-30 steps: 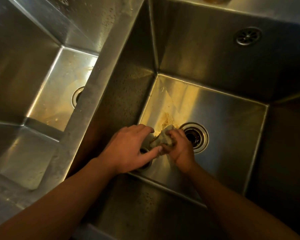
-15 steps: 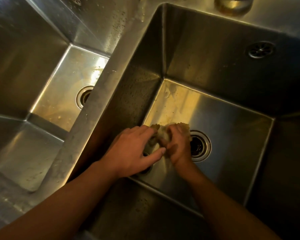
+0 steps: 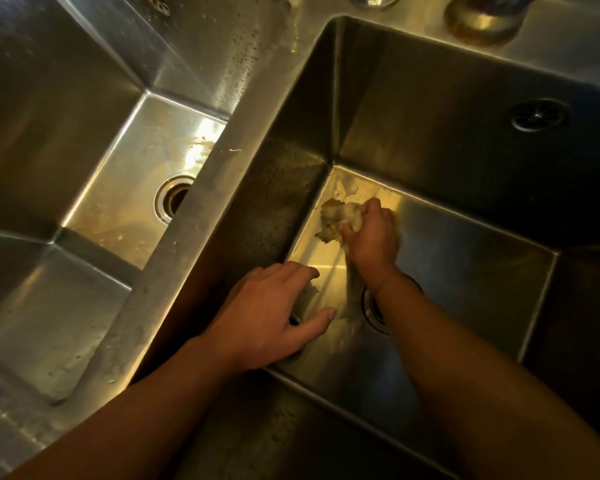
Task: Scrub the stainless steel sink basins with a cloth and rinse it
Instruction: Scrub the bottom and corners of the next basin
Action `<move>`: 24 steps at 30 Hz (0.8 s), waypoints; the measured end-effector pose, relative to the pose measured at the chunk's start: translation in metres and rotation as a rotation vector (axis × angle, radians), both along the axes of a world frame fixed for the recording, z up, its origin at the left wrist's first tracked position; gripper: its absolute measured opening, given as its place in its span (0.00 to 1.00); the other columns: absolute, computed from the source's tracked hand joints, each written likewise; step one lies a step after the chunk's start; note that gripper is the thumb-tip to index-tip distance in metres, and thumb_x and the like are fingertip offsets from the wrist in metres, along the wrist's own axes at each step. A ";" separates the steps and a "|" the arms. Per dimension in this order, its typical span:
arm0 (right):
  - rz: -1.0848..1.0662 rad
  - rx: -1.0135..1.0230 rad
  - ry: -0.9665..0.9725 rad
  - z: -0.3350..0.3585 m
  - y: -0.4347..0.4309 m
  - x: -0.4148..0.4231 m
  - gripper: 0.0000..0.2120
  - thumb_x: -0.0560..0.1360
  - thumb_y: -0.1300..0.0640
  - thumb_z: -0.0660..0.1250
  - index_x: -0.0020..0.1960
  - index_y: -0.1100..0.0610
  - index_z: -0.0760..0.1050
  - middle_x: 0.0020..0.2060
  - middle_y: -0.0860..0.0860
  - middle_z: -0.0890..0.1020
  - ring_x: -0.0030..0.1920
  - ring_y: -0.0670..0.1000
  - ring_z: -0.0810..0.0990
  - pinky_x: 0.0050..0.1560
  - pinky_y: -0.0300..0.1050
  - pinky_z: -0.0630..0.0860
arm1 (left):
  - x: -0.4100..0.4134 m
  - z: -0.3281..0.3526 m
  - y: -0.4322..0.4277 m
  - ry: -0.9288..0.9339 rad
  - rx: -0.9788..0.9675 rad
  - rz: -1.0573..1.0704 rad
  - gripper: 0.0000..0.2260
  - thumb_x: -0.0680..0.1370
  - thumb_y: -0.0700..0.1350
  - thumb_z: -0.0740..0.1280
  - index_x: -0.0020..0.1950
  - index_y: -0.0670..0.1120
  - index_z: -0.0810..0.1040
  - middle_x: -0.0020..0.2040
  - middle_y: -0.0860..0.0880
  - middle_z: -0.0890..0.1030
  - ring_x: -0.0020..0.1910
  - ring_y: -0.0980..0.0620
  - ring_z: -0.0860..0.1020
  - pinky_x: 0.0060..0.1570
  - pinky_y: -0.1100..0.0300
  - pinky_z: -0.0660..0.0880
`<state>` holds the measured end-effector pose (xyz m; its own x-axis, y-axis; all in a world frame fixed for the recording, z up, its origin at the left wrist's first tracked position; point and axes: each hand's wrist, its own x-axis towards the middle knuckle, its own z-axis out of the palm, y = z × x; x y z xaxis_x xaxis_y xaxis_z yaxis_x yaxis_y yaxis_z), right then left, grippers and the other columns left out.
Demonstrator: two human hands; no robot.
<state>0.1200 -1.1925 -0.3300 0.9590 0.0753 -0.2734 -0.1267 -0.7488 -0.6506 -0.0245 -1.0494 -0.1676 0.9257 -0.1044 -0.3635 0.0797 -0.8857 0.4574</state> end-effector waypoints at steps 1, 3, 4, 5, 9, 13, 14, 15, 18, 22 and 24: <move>0.017 -0.024 0.011 0.001 0.000 0.007 0.17 0.73 0.51 0.73 0.57 0.51 0.69 0.55 0.53 0.77 0.54 0.56 0.77 0.46 0.47 0.71 | 0.001 0.000 0.000 -0.002 -0.001 0.005 0.30 0.76 0.70 0.54 0.71 0.54 0.70 0.64 0.56 0.76 0.59 0.58 0.73 0.60 0.56 0.71; 0.069 -0.027 0.005 0.002 -0.005 0.008 0.16 0.73 0.51 0.72 0.57 0.51 0.71 0.54 0.52 0.78 0.54 0.55 0.77 0.47 0.47 0.72 | 0.002 0.002 0.000 -0.003 -0.005 0.016 0.29 0.76 0.69 0.55 0.71 0.54 0.70 0.63 0.56 0.76 0.59 0.58 0.73 0.59 0.56 0.71; 0.116 -0.008 -0.008 0.003 -0.008 0.003 0.15 0.74 0.50 0.72 0.57 0.51 0.72 0.54 0.51 0.77 0.54 0.54 0.77 0.48 0.47 0.72 | 0.002 0.003 0.000 -0.009 -0.006 0.020 0.28 0.76 0.69 0.55 0.70 0.54 0.70 0.63 0.56 0.76 0.59 0.58 0.73 0.59 0.56 0.71; 0.174 0.014 -0.015 0.003 -0.012 -0.005 0.15 0.74 0.50 0.71 0.57 0.50 0.72 0.55 0.50 0.77 0.55 0.52 0.76 0.49 0.47 0.73 | 0.002 0.004 0.000 -0.018 -0.007 0.023 0.28 0.77 0.69 0.56 0.70 0.54 0.70 0.63 0.56 0.76 0.59 0.58 0.73 0.59 0.55 0.71; 0.313 -0.161 -0.102 -0.007 -0.022 -0.025 0.21 0.74 0.46 0.70 0.63 0.50 0.72 0.63 0.53 0.73 0.65 0.55 0.70 0.62 0.51 0.71 | 0.002 0.005 0.001 -0.012 -0.016 0.054 0.28 0.77 0.68 0.56 0.72 0.55 0.69 0.64 0.56 0.75 0.60 0.58 0.72 0.60 0.58 0.68; 0.026 -0.161 -0.178 -0.009 -0.019 0.003 0.20 0.74 0.45 0.68 0.62 0.52 0.71 0.61 0.56 0.72 0.61 0.58 0.72 0.59 0.53 0.73 | 0.002 0.002 0.001 -0.042 -0.014 0.072 0.27 0.78 0.67 0.56 0.70 0.53 0.71 0.62 0.55 0.76 0.59 0.55 0.74 0.59 0.56 0.69; -0.032 -0.141 -0.167 -0.009 -0.014 0.012 0.20 0.74 0.45 0.68 0.62 0.52 0.71 0.61 0.56 0.72 0.61 0.59 0.72 0.57 0.52 0.72 | 0.002 0.001 0.002 -0.041 -0.018 0.076 0.27 0.78 0.67 0.57 0.70 0.52 0.71 0.62 0.55 0.76 0.59 0.55 0.74 0.59 0.55 0.69; -0.067 -0.134 -0.150 -0.008 -0.008 0.020 0.21 0.74 0.46 0.68 0.63 0.53 0.71 0.62 0.57 0.72 0.61 0.59 0.72 0.56 0.51 0.71 | 0.002 0.001 0.002 -0.038 -0.020 0.078 0.26 0.78 0.67 0.57 0.70 0.53 0.71 0.62 0.55 0.76 0.59 0.56 0.74 0.59 0.55 0.69; -0.028 -0.179 -0.083 -0.007 0.011 0.040 0.24 0.77 0.47 0.67 0.70 0.51 0.68 0.66 0.58 0.69 0.63 0.60 0.72 0.58 0.52 0.72 | 0.003 0.001 0.003 -0.046 -0.014 0.071 0.25 0.78 0.66 0.57 0.69 0.53 0.71 0.61 0.56 0.76 0.58 0.56 0.73 0.59 0.55 0.69; 0.149 -0.201 -0.075 -0.010 0.019 0.041 0.23 0.78 0.51 0.65 0.72 0.48 0.68 0.69 0.56 0.68 0.64 0.60 0.72 0.59 0.52 0.72 | 0.003 0.001 0.002 -0.066 -0.012 0.067 0.25 0.79 0.66 0.58 0.69 0.53 0.71 0.62 0.55 0.76 0.58 0.56 0.73 0.58 0.57 0.68; 0.243 -0.175 -0.081 -0.011 0.024 0.026 0.23 0.78 0.51 0.65 0.73 0.49 0.68 0.68 0.55 0.68 0.63 0.59 0.73 0.57 0.50 0.73 | 0.003 0.003 0.002 -0.078 -0.006 0.057 0.24 0.79 0.65 0.59 0.69 0.53 0.71 0.62 0.55 0.76 0.58 0.57 0.73 0.57 0.58 0.68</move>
<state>0.1457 -1.1688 -0.3410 0.9380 0.2634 -0.2255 0.1168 -0.8523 -0.5099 -0.0216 -1.0474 -0.1650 0.9556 -0.0528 -0.2899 0.0940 -0.8779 0.4696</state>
